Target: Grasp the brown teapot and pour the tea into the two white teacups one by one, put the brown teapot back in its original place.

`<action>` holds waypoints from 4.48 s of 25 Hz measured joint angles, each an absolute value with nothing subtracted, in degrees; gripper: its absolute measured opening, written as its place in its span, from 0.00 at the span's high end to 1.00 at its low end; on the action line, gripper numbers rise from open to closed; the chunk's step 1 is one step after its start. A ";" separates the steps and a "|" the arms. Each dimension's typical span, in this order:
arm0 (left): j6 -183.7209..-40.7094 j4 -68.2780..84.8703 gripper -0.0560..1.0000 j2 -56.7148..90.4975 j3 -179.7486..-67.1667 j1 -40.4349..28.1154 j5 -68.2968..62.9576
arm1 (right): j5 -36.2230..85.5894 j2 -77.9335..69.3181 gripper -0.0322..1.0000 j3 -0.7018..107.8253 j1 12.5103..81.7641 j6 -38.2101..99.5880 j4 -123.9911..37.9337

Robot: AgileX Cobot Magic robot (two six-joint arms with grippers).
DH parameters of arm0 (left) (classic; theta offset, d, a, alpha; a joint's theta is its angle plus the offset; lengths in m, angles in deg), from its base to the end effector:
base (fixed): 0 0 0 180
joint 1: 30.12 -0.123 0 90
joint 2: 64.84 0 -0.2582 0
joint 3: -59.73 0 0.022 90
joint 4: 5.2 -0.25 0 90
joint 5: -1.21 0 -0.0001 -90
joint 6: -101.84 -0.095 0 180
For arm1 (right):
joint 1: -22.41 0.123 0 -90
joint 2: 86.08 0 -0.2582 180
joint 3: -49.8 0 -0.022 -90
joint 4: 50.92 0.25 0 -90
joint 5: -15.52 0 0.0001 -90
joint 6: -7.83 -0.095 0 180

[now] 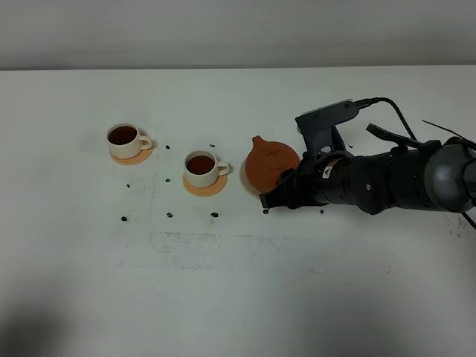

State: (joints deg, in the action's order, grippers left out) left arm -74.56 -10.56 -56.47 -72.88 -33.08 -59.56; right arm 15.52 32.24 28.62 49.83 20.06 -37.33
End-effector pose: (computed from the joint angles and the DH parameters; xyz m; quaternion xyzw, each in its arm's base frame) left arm 0.0232 0.0090 0.2772 -0.0506 0.8481 0.0438 0.5257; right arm 0.3224 0.1673 0.1022 -0.2115 0.9140 0.0860 0.3353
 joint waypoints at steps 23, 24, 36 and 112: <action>-74.56 -10.56 0.57 -56.47 -72.88 -33.08 -59.56 | 19.14 -9.60 0.53 19.34 40.12 20.06 -48.39; -74.56 -10.56 0.57 -56.47 -72.88 -33.08 -59.56 | 19.20 -13.01 0.54 17.57 39.30 20.06 -48.39; -74.56 -10.56 0.57 -56.47 -72.88 -33.08 -59.56 | 20.16 -45.65 0.66 1.25 37.00 20.06 -42.78; -74.56 -10.56 0.57 -56.53 -72.88 -33.08 -59.56 | 77.29 -77.85 0.77 2.21 16.78 11.72 -40.20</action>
State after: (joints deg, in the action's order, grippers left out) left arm -74.56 -10.56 -56.53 -72.88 -33.08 -59.56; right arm 77.29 -77.85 2.21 16.78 11.72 -40.20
